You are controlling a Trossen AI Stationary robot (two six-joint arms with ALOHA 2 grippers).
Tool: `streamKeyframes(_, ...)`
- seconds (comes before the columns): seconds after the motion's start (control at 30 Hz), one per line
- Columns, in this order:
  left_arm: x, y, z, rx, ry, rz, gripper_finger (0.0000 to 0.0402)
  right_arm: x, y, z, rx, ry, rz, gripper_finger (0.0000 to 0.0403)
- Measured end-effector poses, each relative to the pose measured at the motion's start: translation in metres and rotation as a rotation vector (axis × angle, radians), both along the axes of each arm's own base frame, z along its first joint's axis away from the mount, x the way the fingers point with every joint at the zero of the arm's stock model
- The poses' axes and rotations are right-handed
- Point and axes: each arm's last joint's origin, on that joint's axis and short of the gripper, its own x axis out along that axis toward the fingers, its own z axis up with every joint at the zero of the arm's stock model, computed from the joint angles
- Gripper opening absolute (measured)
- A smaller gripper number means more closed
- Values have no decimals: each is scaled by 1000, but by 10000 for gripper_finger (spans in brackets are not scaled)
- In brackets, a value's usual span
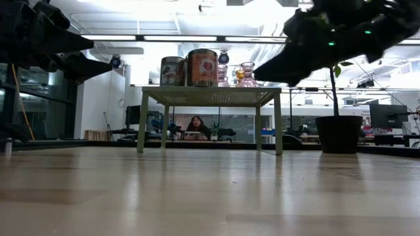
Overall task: Pick & Place candle stick holders
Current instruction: Put the orange scented candle on the shelf
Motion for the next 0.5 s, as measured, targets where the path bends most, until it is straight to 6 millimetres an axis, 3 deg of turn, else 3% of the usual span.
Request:
streamKeyframes(0.2,0,0,0,0,1,0,399,37,-12,9,-64,-13,3,14)
streamKeyframes(0.5,0,0,0,0,1,0,399,75,-28,8,-117,-51,-40,3)
